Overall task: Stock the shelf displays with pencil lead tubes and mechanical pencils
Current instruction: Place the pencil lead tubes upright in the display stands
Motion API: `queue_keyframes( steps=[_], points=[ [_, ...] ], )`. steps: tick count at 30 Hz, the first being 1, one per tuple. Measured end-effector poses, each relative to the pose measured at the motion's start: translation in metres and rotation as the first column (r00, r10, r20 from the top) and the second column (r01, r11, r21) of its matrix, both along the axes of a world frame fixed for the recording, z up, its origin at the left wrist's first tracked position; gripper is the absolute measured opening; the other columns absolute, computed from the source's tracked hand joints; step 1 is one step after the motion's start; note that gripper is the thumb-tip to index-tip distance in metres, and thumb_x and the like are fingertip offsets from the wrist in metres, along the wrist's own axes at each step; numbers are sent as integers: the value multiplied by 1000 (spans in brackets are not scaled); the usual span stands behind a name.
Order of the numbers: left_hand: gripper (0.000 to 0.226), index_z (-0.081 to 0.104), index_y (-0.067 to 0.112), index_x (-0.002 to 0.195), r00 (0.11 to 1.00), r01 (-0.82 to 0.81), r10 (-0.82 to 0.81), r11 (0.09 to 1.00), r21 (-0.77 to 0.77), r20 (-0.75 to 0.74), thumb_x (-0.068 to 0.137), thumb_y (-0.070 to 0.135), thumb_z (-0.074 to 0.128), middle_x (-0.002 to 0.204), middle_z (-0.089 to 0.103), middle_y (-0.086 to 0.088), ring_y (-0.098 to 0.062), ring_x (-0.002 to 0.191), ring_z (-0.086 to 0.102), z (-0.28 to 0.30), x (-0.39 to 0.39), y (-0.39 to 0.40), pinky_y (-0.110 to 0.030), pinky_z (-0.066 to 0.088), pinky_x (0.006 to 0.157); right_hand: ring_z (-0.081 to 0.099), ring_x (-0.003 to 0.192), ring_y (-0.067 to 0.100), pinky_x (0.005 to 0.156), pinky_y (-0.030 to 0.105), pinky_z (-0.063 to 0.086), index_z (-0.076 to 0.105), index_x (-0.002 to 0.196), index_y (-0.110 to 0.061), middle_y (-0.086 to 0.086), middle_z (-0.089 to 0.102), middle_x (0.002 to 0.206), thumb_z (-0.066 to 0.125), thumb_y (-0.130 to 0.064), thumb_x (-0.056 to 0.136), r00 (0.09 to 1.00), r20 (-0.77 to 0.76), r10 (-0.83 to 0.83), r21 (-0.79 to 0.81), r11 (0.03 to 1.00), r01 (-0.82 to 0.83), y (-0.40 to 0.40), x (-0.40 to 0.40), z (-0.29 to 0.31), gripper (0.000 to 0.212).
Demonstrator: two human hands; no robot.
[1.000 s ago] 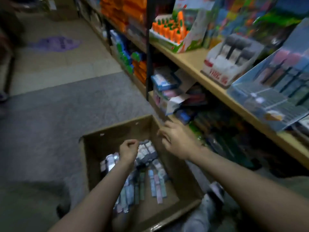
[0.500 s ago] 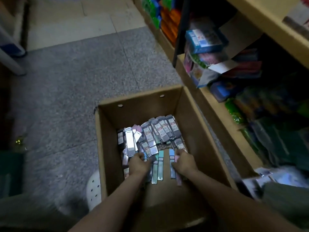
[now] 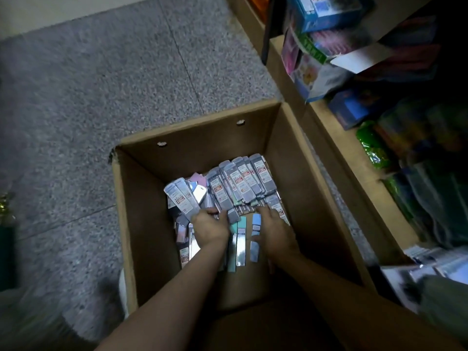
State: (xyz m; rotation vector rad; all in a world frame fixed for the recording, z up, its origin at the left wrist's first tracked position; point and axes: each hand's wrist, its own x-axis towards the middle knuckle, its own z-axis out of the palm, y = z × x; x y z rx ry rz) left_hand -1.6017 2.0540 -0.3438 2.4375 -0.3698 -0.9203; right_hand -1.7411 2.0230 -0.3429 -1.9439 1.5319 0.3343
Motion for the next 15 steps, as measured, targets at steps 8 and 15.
queue_keyframes(
  steps=[8,15],
  points=[
    [16,60,7,100,1000,-7,6,1000,30,15,93,20,57,113,61,-18,-35,97,62,-3,4,13,-37,50,88,39,133,28,108,39,39,28,148,-21,8,33,147,84,-33,72,1000,13,16,57,998,-16,9,3,-17,95],
    [10,46,12,93,983,59,-80,989,-133,-162,97,15,53,74,47,2,-24,77,48,0,1,35,-32,40,76,42,125,24,100,38,44,46,131,-23,5,36,136,86,-30,69,1000,15,1,-11,1000,-1,12,1,-18,74]
  ],
)
